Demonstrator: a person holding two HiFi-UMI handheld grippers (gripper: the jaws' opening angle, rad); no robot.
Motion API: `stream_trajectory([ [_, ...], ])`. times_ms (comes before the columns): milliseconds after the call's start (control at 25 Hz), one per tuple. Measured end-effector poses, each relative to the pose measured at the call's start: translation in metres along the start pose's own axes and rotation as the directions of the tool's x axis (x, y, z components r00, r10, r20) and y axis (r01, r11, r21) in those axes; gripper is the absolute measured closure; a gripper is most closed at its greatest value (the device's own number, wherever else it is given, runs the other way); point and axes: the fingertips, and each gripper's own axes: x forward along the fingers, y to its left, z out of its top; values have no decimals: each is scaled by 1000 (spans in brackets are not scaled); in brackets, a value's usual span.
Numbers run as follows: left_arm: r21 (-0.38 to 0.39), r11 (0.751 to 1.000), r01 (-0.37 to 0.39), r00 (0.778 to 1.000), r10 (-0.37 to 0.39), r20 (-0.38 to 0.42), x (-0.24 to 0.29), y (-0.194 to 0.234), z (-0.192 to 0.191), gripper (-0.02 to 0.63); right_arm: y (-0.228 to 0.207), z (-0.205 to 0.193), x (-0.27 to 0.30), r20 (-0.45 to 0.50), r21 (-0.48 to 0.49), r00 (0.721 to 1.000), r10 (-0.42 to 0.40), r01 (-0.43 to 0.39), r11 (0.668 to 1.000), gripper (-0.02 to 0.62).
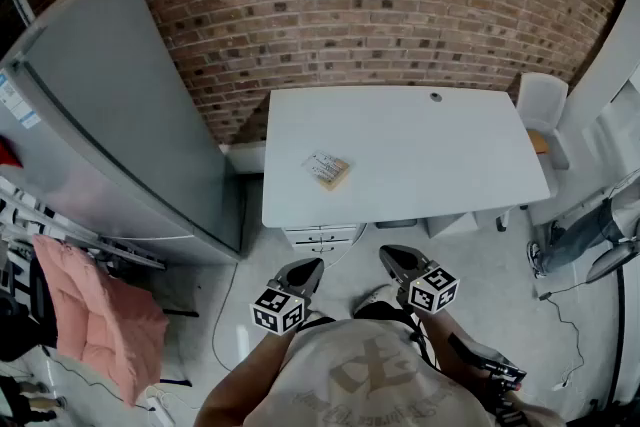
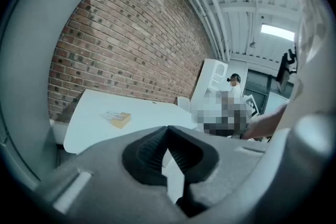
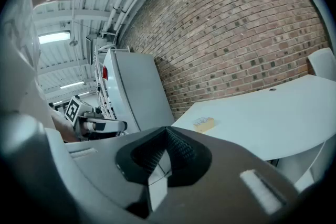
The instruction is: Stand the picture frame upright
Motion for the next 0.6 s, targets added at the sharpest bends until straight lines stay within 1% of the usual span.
stream_trajectory([
  [160,-7,1000,-20,1000,20,20,-5,12,1,603,2,6,13,9,-12,1000,18,-18,1000,588],
  [360,-19,999,-34,999,34,23,-15,20,-3,603,6,1,15,6,-11,1000,-5,5,1000,588],
  [520,-24,999,-37,999,38,23,-22,23,-5,603,7,7,11,58,18,998,-18,17,1000,588],
  [600,-29,999,-38,999,38,21,-24,25,-7,603,11,9,11,62,16,998,-8,7,1000,589],
])
